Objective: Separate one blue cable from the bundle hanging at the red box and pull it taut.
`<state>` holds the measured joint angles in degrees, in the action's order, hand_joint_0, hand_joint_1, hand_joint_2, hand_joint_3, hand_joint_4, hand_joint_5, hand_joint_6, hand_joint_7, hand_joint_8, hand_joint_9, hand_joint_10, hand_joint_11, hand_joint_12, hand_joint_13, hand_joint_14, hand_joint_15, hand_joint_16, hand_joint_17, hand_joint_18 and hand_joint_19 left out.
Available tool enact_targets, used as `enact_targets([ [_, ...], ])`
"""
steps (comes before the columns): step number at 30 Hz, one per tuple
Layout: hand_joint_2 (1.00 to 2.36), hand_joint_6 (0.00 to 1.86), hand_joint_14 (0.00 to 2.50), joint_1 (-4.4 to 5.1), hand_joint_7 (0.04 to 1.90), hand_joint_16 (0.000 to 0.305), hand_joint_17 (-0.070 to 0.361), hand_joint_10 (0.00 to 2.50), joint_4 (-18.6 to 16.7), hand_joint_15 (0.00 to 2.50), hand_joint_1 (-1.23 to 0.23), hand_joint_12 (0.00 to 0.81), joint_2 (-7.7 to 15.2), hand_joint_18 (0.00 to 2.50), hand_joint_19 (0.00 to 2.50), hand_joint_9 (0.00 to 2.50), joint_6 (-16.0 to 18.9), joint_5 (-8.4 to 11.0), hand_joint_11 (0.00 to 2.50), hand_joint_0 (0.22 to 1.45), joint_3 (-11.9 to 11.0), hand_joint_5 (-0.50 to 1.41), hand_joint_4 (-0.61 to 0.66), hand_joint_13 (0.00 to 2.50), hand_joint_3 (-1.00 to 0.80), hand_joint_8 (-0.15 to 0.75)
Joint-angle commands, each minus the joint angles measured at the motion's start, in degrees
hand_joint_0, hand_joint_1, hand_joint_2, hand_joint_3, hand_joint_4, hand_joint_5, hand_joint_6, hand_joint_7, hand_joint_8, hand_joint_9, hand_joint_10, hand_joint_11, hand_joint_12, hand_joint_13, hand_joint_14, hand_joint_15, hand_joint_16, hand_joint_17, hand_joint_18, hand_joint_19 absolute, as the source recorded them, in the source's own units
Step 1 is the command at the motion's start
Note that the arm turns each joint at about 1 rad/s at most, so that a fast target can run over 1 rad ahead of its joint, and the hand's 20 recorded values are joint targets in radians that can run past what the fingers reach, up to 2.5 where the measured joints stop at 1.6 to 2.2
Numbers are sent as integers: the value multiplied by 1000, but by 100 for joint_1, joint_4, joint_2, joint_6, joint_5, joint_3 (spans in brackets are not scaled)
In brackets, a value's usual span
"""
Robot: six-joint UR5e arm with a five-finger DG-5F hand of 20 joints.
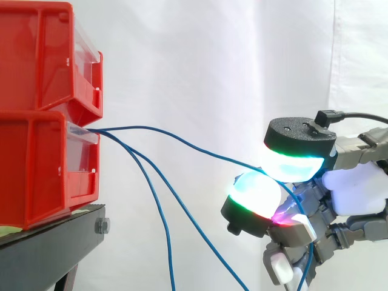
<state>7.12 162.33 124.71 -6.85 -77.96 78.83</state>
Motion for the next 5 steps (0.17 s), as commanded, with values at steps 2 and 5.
enact_targets([
  [2,1005,904,17,0,1091,58,130,11,1,619,-797,419,0,785,373,1012,0,0,1163,636,0,-175,25,840,-149,381],
  [5,1005,903,19,0,1094,58,130,8,1,618,-798,421,0,785,381,1018,0,0,1166,636,0,-174,24,838,-151,381],
])
